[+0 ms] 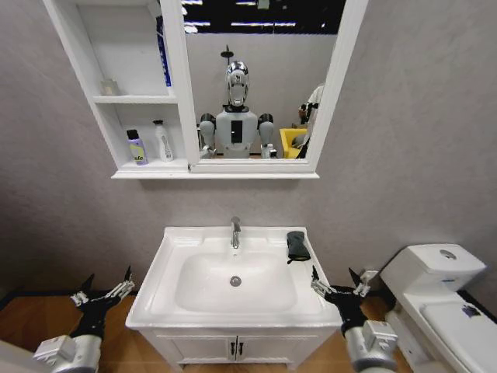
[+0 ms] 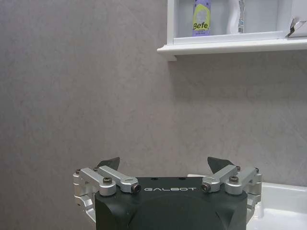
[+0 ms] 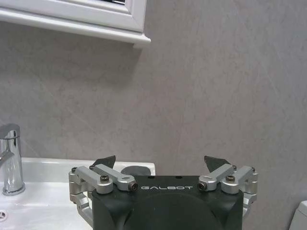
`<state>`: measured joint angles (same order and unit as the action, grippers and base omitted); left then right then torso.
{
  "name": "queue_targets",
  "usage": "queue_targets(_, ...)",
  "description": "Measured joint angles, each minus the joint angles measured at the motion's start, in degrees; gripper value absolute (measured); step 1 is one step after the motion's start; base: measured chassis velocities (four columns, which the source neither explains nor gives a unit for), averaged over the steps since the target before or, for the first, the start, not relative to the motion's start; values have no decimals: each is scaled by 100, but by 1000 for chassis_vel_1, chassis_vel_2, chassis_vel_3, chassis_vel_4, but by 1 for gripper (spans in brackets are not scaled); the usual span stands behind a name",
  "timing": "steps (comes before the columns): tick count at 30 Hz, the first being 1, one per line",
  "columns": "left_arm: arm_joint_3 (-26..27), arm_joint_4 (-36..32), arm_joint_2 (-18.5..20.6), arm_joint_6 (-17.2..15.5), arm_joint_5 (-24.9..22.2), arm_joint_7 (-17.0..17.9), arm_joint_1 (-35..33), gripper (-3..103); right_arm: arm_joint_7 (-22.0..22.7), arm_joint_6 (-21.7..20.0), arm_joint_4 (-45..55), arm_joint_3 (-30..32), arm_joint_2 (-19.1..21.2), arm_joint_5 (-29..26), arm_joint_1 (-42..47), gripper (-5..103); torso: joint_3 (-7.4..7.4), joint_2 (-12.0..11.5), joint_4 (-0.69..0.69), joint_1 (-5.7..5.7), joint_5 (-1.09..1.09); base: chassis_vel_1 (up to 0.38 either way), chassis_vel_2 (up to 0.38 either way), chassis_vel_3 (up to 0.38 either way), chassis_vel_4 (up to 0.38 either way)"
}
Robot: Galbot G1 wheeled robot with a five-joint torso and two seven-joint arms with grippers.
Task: Move facial cleanser and shampoo from washbasin to cabinet, then wipe washbasin with towel.
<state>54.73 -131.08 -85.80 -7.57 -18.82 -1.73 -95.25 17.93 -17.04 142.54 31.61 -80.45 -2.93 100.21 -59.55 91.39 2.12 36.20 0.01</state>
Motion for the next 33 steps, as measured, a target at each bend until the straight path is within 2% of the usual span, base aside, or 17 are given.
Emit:
queue_targets(11, 0, -1, 0, 0, 0, -3, 0, 100, 113, -151, 132, -208, 5, 25, -64, 100, 1, 1, -2, -3, -4, 163, -150, -159, 168)
queue_targets(14, 1, -2, 0, 1, 0, -4, -1, 100, 128, -108, 122, -205, 14, 27, -37, 100, 0, 0, -1, -3, 1, 254, -214, -225, 250)
queue_targets(22, 0, -1, -1, 1, 0, -6, -1, 100, 165, 109, 96, -189, 114, -66, 161, 100, 0, 0, -2, -3, -1, 299, -306, -307, 297)
queue_targets(33, 0, -2, 0, 2, 0, -5, -1, 100, -46, -3, 80, -269, 137, -65, 97, 100, 1, 1, -2, -3, 0, 370, -368, -368, 365)
